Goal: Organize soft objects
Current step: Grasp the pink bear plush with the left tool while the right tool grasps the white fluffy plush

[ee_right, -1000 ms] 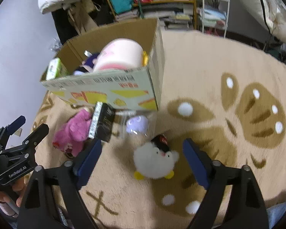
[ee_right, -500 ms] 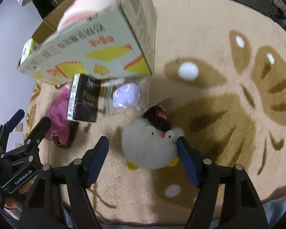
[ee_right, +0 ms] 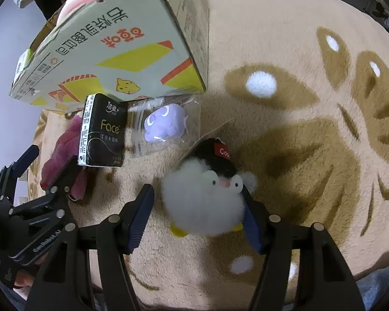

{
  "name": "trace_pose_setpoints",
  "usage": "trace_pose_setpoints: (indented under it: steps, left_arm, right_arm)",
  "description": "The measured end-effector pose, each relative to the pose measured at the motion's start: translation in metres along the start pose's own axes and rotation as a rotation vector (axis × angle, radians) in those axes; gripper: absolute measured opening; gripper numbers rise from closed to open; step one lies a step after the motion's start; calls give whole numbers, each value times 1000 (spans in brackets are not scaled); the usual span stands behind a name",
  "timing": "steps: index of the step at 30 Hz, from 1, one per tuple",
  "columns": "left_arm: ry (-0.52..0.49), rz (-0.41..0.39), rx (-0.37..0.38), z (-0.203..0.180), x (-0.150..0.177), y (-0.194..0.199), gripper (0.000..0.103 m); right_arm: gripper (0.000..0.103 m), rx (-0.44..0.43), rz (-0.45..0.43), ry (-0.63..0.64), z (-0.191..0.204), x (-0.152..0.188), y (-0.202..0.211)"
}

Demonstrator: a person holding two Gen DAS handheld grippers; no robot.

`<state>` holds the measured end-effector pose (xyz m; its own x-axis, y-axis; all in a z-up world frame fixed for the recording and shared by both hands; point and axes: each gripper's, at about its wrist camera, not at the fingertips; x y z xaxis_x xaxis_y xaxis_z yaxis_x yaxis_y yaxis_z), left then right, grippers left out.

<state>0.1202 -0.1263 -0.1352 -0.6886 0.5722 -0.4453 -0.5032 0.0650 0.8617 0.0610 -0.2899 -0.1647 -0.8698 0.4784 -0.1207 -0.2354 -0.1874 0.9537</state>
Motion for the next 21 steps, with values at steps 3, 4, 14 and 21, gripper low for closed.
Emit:
trace_pose_setpoints:
  steps: [3,4,14,21]
  left_arm:
    - [-14,15,-7,-3,0,-7,99]
    - [-17,22,-9,-4,0,-10,99]
    - [-29,50,-38,-6,3,-26,99]
    - [3,53,-20,-5,1,-32,98]
  right_arm:
    - [69,11,-1,3,4,-1,-3]
    - [69,17,-2,9,6,-1,-5]
    - [68,48,-4,26,23,0,-17]
    - [65,30,-13,7,21,-1,-15]
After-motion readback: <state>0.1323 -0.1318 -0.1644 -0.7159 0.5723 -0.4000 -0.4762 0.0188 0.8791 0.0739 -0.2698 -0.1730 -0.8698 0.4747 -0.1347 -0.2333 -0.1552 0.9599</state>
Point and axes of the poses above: each gripper's, at about its wrist camera, not at the fingertips, and y roughly against the way its jaws point, z to its left, x to its underside, and after that the axes turned 6 degrees about -y, right-handed
